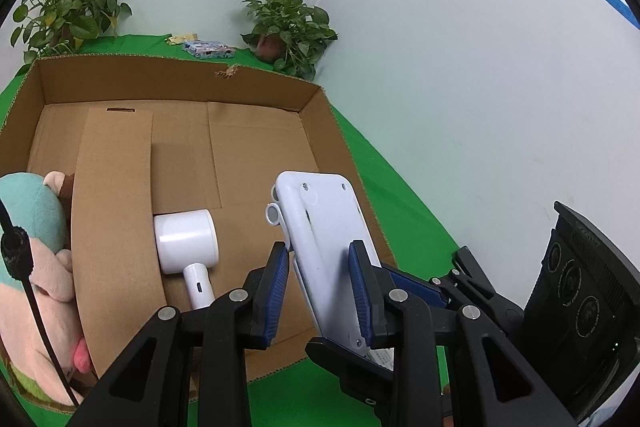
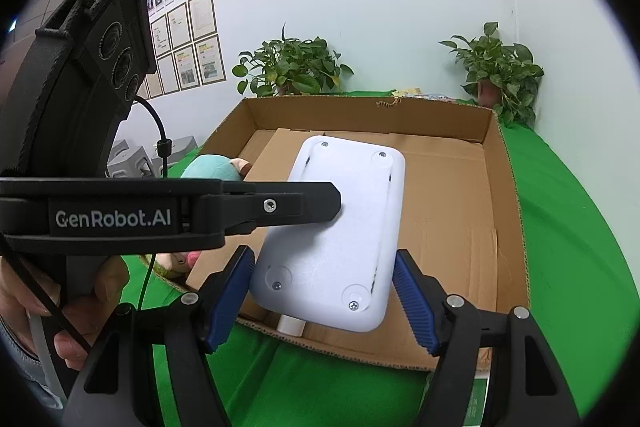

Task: Organize objects
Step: 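Lower the white case into the tray beside the hair dryer and release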

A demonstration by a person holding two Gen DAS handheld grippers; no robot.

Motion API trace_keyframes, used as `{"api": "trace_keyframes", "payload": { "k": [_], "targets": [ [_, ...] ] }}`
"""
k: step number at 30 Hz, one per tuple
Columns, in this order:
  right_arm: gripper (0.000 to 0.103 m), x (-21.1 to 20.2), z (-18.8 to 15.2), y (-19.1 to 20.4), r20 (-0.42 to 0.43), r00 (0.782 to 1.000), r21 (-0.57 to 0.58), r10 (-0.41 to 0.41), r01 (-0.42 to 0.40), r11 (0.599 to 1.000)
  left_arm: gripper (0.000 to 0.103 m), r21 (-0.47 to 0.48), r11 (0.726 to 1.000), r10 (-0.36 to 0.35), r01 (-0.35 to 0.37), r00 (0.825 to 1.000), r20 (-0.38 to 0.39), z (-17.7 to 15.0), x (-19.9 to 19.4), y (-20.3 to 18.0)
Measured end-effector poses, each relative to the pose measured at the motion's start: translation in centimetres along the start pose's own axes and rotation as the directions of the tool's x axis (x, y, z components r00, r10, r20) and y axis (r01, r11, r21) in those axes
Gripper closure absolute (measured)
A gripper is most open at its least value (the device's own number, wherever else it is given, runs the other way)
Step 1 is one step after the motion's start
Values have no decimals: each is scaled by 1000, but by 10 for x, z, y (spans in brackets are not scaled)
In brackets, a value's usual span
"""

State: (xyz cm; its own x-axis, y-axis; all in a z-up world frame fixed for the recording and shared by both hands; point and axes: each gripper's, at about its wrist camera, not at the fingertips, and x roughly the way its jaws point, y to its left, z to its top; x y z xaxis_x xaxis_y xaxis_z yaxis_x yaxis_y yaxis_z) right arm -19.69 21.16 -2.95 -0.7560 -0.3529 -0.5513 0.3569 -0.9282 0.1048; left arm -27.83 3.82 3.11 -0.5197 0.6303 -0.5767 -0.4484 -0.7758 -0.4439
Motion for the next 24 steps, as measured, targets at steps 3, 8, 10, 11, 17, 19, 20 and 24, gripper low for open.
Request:
{"api": "trace_keyframes", "payload": {
  "k": [3, 8, 10, 11, 17, 19, 20, 24],
  "targets": [
    [33, 10, 1, -5, -19, 1000, 13, 7, -7, 1000, 75, -17, 1000, 3, -4, 1000, -20, 3, 15, 11],
    [33, 35, -7, -16, -81, 996, 56, 35, -30, 998, 76, -28, 999, 40, -42, 997, -70, -4, 47, 30],
    [33, 48, -14, -21, -110, 993, 92, 48, -38, 995, 76, -54, 997, 49, -55, 994, -102, -8, 64, 42],
    [33, 55, -18, -23, -127, 990, 109, 57, -43, 993, 76, -59, 996, 54, -61, 992, -114, -10, 69, 46],
    [33, 78, -35, -33, -197, 977, 158, 85, -54, 986, 76, -91, 993, 64, -81, 981, -181, -22, 99, 62],
    [34, 80, -39, -36, -217, 974, 169, 67, -30, 985, 76, -90, 992, 64, -84, 978, -201, -27, 108, 62],
    [35, 82, -40, -38, -223, 973, 174, 64, -25, 984, 76, -84, 992, 72, -91, 976, -207, -28, 111, 61],
    [36, 87, -50, -45, -255, 964, 205, 79, -26, 978, 76, -63, 991, 104, -121, 968, -230, -33, 121, 58]
  ]
}}
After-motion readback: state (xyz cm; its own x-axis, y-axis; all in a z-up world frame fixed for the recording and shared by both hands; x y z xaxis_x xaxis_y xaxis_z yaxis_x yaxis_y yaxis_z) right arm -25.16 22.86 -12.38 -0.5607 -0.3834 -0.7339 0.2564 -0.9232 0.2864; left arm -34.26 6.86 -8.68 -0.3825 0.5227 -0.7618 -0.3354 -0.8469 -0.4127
